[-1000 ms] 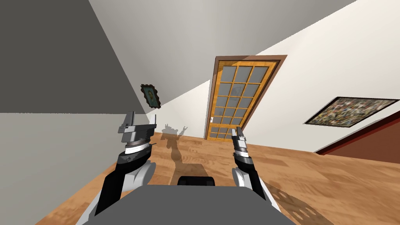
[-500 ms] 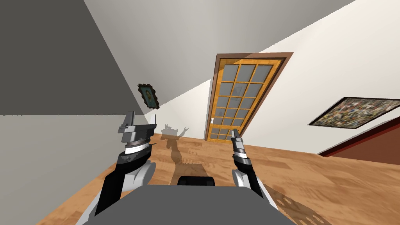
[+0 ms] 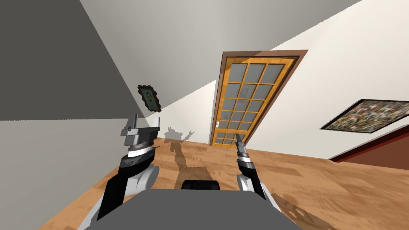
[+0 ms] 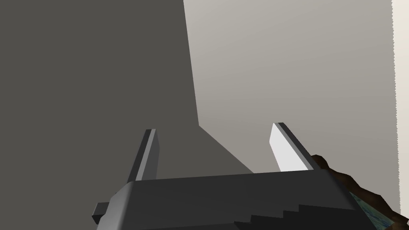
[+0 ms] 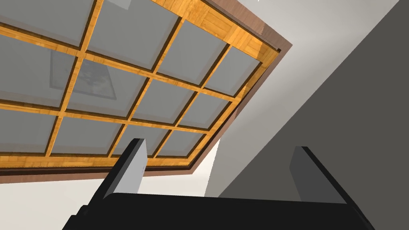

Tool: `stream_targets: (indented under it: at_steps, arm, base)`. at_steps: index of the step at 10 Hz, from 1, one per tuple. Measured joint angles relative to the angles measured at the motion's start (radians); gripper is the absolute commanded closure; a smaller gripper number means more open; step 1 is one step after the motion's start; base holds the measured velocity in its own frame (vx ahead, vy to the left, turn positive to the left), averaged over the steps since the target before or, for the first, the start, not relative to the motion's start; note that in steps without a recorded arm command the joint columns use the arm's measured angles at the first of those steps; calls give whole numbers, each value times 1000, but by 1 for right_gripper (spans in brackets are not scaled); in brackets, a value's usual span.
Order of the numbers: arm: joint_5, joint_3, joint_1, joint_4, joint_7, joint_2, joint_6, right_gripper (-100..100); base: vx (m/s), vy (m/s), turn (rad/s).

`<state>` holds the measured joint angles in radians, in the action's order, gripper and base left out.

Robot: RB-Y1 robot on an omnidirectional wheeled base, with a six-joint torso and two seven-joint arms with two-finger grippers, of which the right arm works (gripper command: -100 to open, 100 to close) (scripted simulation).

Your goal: Pull the door open

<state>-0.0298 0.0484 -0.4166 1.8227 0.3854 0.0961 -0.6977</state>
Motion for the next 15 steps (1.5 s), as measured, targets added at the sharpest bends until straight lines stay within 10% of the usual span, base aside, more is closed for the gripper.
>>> stream_targets:
  at_steps: [15]
  arm:
    - [52, 26, 46, -306, 318, 27, -68, -100]
  base:
    - [99, 10, -4]
